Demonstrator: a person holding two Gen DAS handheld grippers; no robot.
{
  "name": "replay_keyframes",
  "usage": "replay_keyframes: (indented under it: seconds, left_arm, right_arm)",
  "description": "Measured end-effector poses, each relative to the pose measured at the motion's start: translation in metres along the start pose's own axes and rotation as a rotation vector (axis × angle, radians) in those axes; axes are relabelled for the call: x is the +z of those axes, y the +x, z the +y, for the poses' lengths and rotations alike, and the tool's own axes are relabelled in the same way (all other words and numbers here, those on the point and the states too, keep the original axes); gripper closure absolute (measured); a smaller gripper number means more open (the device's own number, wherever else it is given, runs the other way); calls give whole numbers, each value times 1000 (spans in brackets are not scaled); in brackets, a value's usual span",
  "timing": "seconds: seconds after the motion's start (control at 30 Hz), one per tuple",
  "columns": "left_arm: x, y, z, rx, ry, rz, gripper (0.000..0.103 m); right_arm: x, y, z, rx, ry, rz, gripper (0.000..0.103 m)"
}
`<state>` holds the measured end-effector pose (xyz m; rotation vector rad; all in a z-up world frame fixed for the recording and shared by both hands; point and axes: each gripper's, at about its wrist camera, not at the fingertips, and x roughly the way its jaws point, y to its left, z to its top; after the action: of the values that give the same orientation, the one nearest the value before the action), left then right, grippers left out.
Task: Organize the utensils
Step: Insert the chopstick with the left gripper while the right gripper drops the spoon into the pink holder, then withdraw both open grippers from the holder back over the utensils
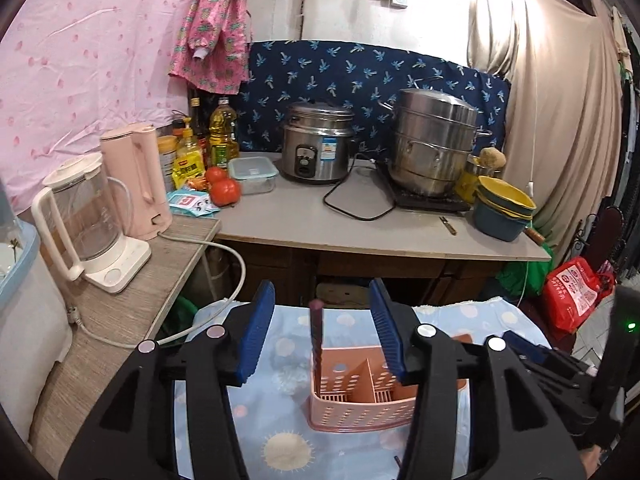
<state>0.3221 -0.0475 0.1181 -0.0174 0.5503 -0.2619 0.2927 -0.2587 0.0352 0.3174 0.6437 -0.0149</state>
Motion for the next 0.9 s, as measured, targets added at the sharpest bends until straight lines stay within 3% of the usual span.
replay_keyframes:
  seconds: [0.13, 0.4, 0.63, 0.9]
  left_arm:
    - [-10, -5, 6, 22, -20, 23, 56]
    - [-37, -36, 7, 37, -22, 53, 55]
    - [-77, -71, 1, 42, 1, 80, 55]
    - [-144, -97, 3, 37, -4, 172, 55]
  right_arm:
    - [-7, -19, -3, 6, 6, -13, 61]
    - [-32, -72, -2, 4, -4, -25, 58]
    - [-75, -114, -5, -17, -9, 3, 58]
    - [-144, -143, -22, -65, 19, 84, 58]
